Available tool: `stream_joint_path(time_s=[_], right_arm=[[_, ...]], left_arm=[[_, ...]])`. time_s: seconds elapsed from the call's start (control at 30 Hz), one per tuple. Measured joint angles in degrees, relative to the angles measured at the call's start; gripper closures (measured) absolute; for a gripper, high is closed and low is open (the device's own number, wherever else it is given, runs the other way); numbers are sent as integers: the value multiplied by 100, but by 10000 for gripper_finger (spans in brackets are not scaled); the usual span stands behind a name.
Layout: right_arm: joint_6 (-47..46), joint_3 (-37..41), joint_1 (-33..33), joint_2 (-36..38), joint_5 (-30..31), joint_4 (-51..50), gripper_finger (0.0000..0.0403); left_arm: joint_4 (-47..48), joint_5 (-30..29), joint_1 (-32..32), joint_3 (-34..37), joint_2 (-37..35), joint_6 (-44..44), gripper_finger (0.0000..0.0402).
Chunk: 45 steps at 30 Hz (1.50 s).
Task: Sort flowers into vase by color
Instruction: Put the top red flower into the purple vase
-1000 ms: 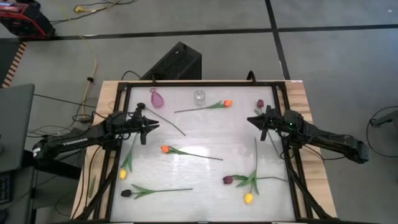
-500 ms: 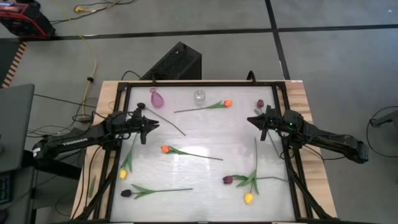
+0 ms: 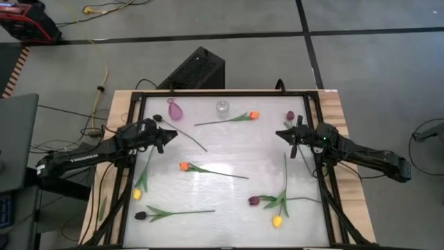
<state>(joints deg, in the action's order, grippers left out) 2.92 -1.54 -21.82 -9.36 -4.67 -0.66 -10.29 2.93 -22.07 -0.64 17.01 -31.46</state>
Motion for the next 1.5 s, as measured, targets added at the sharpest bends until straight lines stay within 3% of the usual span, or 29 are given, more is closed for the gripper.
stream_joint_path(time_s=[0.13,0.3,0.57,0.73,0.9,1.03,1.17,1.33,1.5], right_arm=[[81,33,0,-3,-2,464,360],[-681,24,-5,-7,-4,1464,360],[-1111,11,-1,10,-2,3157,360],[-2250,4,0,10,-5,3557,360],[-3108,-254,248,-174,-560,3061,360],[-3362,-385,696,-549,-730,2937,360],[-3381,-579,1071,-967,-729,2133,360],[-3546,-1223,1028,-1396,-624,-180,360],[-3834,-2250,716,-2110,-594,-2573,360]], left_arm=[[-1081,314,270,2,188,483,326],[-2366,172,845,5,893,1290,326],[-3523,-283,1392,-399,2930,2119,326],[-3661,207,1417,-888,4128,2610,326],[-3672,858,1421,-1268,4852,2856,326],[-3687,930,1421,-1458,5148,2871,326],[-3683,794,1421,-1545,5326,3143,326],[-3680,301,1419,-1728,5353,3414,326],[-3687,226,1419,-1836,5353,3384,326]])
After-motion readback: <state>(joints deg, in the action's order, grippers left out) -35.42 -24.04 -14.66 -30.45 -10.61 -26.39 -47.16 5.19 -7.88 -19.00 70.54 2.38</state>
